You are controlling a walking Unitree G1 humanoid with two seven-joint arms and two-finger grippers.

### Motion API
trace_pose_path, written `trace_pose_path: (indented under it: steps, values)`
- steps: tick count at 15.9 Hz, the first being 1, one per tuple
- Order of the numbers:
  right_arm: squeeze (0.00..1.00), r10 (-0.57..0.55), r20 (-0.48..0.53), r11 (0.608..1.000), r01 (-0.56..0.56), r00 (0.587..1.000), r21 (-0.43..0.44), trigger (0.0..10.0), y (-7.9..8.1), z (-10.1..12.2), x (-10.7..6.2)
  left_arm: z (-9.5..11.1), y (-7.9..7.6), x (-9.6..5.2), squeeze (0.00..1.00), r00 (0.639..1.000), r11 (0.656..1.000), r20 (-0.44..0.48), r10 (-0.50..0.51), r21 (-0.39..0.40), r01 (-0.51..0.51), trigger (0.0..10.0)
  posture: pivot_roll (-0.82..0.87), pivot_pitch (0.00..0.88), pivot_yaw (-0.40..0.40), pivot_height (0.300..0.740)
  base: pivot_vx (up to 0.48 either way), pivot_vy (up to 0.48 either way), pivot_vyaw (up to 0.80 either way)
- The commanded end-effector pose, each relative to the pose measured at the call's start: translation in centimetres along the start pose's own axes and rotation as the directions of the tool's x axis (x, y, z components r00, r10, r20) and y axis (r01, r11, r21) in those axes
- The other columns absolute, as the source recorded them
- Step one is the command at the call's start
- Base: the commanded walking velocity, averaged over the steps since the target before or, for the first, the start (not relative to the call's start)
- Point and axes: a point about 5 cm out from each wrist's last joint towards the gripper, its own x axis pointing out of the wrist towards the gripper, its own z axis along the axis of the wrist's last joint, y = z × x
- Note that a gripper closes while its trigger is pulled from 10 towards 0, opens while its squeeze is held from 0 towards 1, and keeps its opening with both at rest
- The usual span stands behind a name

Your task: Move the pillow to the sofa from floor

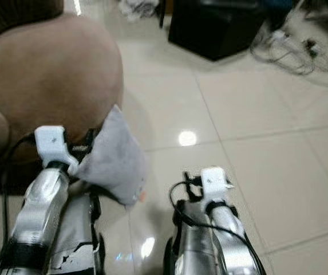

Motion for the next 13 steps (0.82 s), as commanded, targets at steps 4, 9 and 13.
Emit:
trace_pose_path:
  steps: [4, 9, 13]
  values:
    - [0.00, 0.273, -0.057, 0.961, -0.275, 0.960, -0.028, 10.0, 1.0, -0.1, 0.6, -1.5, -1.4, -1.4, 0.00, 0.994, 0.999, -0.107, -0.018, 0.041, 0.022, 10.0, 0.21, 0.116, -0.152, 0.561, 0.000, 0.000, 0.00]
    - [0.00, 0.507, -0.113, 0.860, -0.510, 0.855, -0.003, 10.0, 3.2, -0.7, -0.6, -2.6, 0.9, -2.0, 0.00, 0.978, 0.983, -0.208, 0.023, 0.184, 0.016, 10.0, 0.21, 0.131, -0.146, 0.561, 0.000, 0.000, 0.00]
    - [0.00, 0.583, -0.158, 0.811, -0.583, 0.797, 0.048, 10.0, 3.5, -1.8, -2.0, -2.9, 4.7, -0.3, 0.00, 0.953, 0.942, -0.298, 0.052, 0.331, 0.052, 10.0, 0.19, 0.158, -0.135, 0.561, 0.000, 0.000, 0.00]
